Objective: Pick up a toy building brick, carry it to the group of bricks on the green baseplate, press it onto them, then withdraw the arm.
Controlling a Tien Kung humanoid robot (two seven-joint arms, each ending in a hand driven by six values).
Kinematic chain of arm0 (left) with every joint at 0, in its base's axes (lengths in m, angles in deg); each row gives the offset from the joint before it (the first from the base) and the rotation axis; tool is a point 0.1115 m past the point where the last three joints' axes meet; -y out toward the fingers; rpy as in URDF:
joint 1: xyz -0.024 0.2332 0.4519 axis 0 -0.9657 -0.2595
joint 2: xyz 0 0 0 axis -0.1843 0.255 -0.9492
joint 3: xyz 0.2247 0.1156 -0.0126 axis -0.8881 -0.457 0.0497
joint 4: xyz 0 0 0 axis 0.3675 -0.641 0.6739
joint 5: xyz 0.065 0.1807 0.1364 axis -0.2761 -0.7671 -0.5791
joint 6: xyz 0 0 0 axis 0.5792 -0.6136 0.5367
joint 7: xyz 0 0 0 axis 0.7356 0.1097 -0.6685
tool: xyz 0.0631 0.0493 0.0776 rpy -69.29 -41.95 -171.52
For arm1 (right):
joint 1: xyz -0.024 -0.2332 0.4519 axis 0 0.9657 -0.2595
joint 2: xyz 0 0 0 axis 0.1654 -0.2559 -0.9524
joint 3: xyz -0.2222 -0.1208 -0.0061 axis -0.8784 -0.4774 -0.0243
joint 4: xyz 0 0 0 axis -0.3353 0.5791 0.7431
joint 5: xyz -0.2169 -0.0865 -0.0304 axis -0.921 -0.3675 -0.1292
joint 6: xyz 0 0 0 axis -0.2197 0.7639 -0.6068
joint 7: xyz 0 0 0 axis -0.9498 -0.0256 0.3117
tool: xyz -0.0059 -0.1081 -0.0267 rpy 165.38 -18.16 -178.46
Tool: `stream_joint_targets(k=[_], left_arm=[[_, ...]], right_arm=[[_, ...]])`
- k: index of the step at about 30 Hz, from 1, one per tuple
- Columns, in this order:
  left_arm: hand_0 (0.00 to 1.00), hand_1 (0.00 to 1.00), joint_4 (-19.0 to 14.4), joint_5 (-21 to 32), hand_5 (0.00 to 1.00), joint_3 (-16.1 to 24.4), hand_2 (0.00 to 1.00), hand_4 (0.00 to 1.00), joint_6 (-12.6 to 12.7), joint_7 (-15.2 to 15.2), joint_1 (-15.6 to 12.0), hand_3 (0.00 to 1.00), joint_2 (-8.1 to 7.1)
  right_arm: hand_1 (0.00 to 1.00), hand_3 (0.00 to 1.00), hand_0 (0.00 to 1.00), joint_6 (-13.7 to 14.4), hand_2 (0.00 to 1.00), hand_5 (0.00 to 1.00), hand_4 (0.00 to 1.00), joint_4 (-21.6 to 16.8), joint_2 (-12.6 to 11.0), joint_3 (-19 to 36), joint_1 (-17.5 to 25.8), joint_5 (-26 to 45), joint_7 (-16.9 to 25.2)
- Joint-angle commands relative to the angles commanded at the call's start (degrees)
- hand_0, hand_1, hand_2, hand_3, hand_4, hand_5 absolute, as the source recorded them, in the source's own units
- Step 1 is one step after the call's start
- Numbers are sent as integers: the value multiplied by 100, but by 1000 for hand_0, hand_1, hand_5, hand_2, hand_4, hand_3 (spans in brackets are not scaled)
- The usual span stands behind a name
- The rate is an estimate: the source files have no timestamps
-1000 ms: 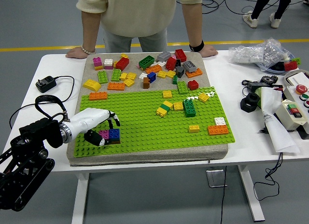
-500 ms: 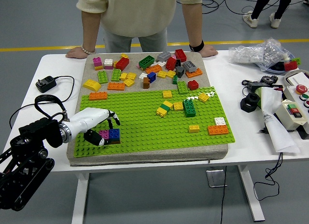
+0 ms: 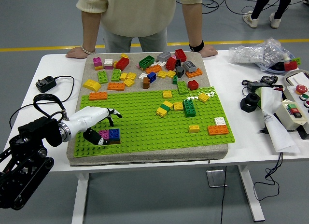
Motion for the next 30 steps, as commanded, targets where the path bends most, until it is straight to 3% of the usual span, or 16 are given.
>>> stream_joint_targets(k=[6,7,9,18,22,25,26,30], left_arm=[[796,787,-12,-3,59,17,672,946,1,11,-6,838,-3],[815,814,-35,-11,67,25,733,966,-4,10,-12,849,-8],[815,814,-81,-17,67,42,733,966,-13,9,-24,849,-13],[868,842,-789,-55,77,288,761,976,-137,-19,-247,852,-151],[906,879,-1117,140,101,313,773,988,-20,2,-475,850,-267],[906,879,-1311,226,101,314,773,988,246,-11,-691,850,-374],[998,998,-1332,223,719,321,951,998,277,-11,-719,741,-389],[998,998,-1370,132,719,304,951,998,757,2,-1018,741,-475]], right_arm=[[676,737,761,0,718,683,998,0,2,-2,2,6,1],[676,737,761,1,718,683,998,0,2,-2,3,9,2],[676,737,761,2,718,683,998,0,2,-3,5,16,1],[676,737,761,6,718,683,998,0,4,-4,15,35,3],[676,737,761,15,718,683,998,0,9,-1,24,63,7],[676,737,761,19,718,683,998,0,8,2,34,77,4],[676,737,761,20,718,683,998,0,8,1,36,79,4],[676,737,761,22,718,683,998,0,12,6,43,77,7]])
